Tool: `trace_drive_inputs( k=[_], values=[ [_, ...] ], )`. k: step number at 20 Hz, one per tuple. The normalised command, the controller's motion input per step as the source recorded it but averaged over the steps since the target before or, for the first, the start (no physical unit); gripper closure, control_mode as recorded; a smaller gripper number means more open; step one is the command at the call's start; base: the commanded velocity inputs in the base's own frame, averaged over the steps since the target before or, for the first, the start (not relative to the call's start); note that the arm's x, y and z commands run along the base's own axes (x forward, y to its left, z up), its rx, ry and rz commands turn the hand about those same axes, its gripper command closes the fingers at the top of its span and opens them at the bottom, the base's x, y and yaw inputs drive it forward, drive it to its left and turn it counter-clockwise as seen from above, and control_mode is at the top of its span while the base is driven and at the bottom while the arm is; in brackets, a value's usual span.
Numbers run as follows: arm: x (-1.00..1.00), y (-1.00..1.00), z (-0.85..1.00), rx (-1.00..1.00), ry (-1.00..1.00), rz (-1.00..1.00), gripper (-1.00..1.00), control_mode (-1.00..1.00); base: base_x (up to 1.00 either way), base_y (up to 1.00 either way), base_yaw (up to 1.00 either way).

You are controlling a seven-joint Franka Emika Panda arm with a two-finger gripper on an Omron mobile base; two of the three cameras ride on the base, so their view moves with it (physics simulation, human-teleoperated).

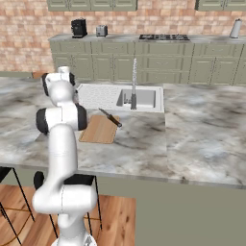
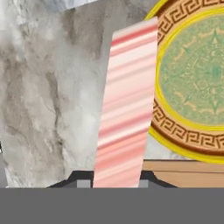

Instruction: Pick up the knife from the drawer and place it on the cutting board. Then place the meat from the plate to the cutting board.

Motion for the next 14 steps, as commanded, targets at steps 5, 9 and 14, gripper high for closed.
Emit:
trace_drive_inputs(
  k=[5,9,14],
  values=[
    [-0.76,-0.64,0.0,0.04,-0.1,-0.07,1.0,-1.0,0.0,0.0,0.0],
    [-0.72,-0.64,0.03,0.04,-0.1,-0.06,1.0,-1.0,0.0,0.0,0.0],
    [-0.44,-0.59,0.22,0.02,-0.1,-0.03,1.0,-1.0,0.0,0.0,0.0]
  ],
)
